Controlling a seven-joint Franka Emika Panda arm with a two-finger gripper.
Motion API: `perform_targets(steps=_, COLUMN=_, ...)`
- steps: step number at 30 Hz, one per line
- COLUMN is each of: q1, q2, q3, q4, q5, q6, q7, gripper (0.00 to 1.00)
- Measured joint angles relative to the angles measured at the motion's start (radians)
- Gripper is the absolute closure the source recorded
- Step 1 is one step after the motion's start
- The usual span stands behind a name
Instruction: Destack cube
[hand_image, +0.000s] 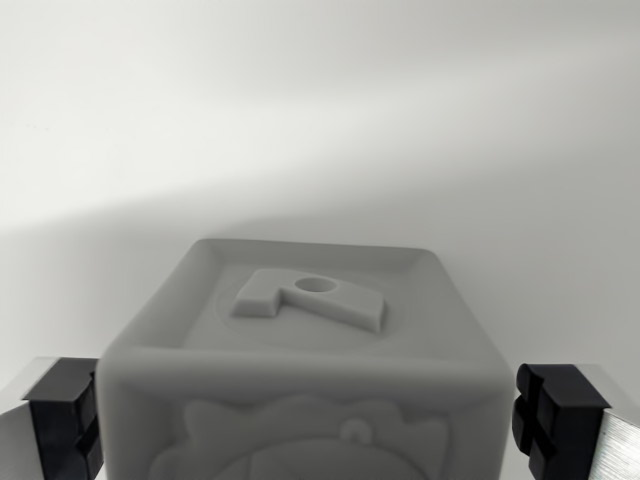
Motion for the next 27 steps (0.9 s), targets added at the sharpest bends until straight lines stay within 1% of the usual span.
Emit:
perform_targets(steps=12, q1=0.0, q2=0.0, q3=0.0, q4=0.0, q5=0.0, q6=0.0, q7=0.0, gripper=0.0)
perform_targets(steps=17, q1=0.005, q2=-0.012, q3=-0.005, q4=-0.003, q5=0.0, q6=-0.008, q7=0.001, gripper=0.0)
perform_targets(steps=20, q1=0.011, q2=-0.029, q3=-0.012, q4=-0.008, q5=-0.002, q6=-0.019, q7=0.003, gripper=0.0)
perform_targets(steps=24, q1=0.022, q2=-0.057, q3=-0.024, q4=-0.015, q5=-0.007, q6=-0.039, q7=0.007, gripper=0.0)
perform_targets(steps=27, q1=0.032, q2=-0.081, q3=-0.036, q4=-0.021, q5=-0.014, q6=-0.058, q7=0.011, gripper=0.0)
